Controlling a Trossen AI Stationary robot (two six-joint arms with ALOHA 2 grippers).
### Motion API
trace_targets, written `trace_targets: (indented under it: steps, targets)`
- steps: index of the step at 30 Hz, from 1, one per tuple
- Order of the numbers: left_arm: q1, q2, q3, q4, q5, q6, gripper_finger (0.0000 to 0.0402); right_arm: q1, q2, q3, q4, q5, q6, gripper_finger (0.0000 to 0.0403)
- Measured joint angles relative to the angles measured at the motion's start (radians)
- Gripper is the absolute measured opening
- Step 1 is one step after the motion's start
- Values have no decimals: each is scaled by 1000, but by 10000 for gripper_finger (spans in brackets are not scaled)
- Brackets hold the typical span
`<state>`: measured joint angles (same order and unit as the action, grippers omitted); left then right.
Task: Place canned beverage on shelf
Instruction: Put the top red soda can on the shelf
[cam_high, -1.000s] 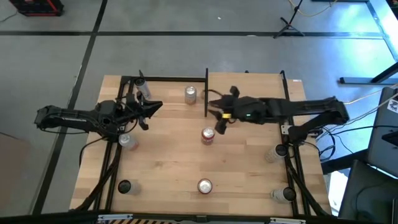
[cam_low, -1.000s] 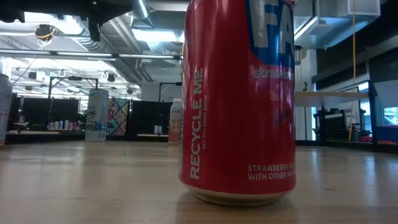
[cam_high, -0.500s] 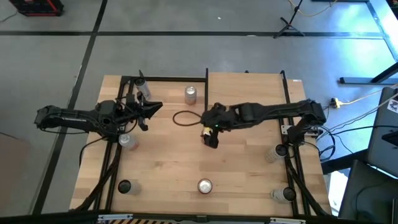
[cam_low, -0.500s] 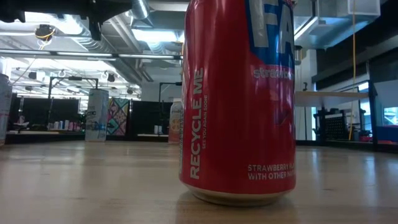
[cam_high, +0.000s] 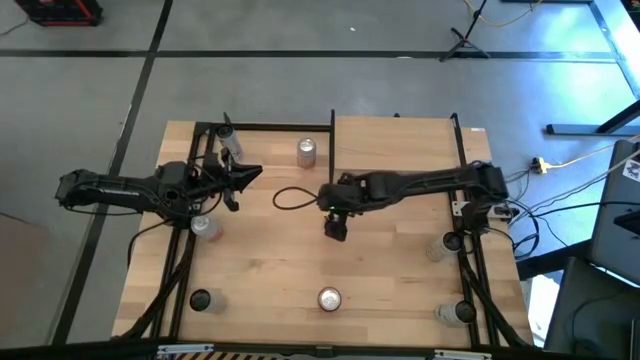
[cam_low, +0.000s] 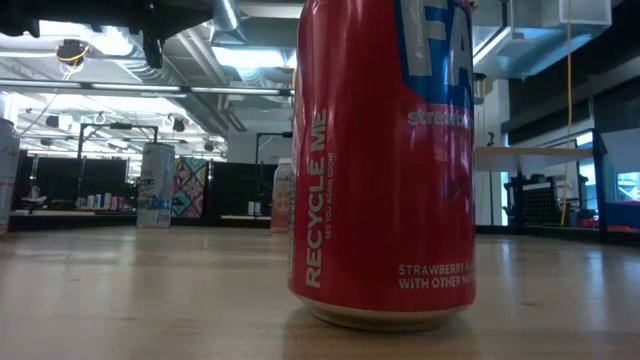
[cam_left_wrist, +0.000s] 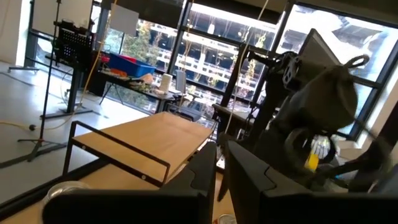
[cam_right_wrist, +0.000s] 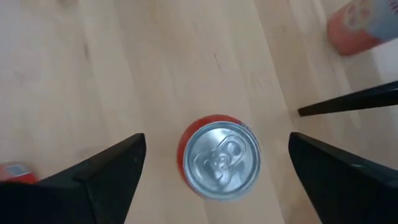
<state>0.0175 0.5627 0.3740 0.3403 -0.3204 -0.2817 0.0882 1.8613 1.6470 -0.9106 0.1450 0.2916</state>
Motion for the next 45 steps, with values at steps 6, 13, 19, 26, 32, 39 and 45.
trace_targets:
  steps: [6,13,19,26,32,39,45]
  targets:
    - [0,0,0,-1,0,0,31,-20,46,-1,-21,-8,0,363]
    - [0,0,0,-4,0,0,31,-32,79,-1,-34,-8,-27,349]
    - [0,0,0,-4,0,0,31,-31,122,-2,-37,-7,-38,332]
    - [0,0,0,-4,-1,3,31,-32,122,10,-81,-17,-46,274]
    - [0,0,0,14,0,2,31,-30,116,65,-174,-25,-65,274]
    - [0,0,0,10,0,2,31,-32,69,197,-337,-26,-111,274]
    - [0,0,0,11,-6,2,31,-30,-20,271,-388,-18,-118,274]
